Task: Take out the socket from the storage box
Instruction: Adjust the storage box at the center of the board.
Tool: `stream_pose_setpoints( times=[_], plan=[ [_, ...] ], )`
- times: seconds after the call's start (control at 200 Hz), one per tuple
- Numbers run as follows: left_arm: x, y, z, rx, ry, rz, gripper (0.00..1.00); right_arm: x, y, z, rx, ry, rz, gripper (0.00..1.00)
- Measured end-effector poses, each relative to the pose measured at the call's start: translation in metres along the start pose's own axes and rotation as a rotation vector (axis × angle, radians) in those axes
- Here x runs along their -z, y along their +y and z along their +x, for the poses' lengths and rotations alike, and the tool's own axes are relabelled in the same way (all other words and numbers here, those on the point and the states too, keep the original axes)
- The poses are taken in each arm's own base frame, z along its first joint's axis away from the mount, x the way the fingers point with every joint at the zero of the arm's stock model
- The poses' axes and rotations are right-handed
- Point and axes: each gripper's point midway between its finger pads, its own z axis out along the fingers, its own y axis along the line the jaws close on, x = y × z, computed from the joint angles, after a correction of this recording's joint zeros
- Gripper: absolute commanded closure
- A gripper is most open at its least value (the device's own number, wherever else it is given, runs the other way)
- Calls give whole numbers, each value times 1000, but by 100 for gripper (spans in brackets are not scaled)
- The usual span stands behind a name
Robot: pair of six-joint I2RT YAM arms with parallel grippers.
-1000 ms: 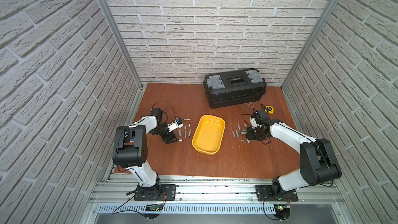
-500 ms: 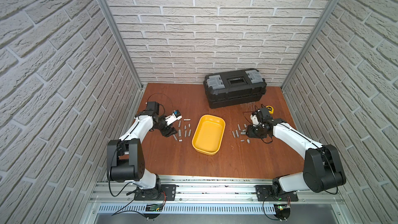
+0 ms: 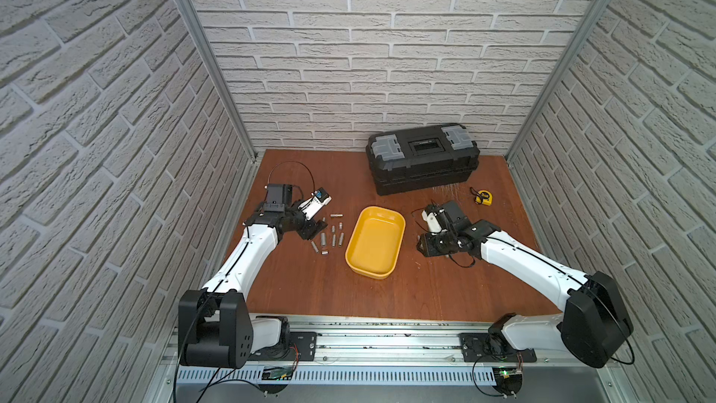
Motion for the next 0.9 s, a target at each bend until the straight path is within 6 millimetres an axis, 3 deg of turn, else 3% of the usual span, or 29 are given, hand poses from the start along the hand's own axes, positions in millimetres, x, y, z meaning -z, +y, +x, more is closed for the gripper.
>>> stream_pose_setpoints(
  times=[0.125, 0.25, 0.53, 0.9],
  plan=[
    [-3, -3, 0, 17, 4, -18, 31, -8, 26, -2, 65, 6, -9, 54],
    [-4, -6, -6, 7, -4, -36, 31, -14, 37, -7, 102, 21, 9, 54],
    [-8, -18, 0, 9, -16, -65, 31, -26, 36, -18, 46, 30, 54, 56],
    [-15, -24, 1, 18, -34, -69, 31, -65, 33, -18, -52, 93, 102, 62]
  ],
)
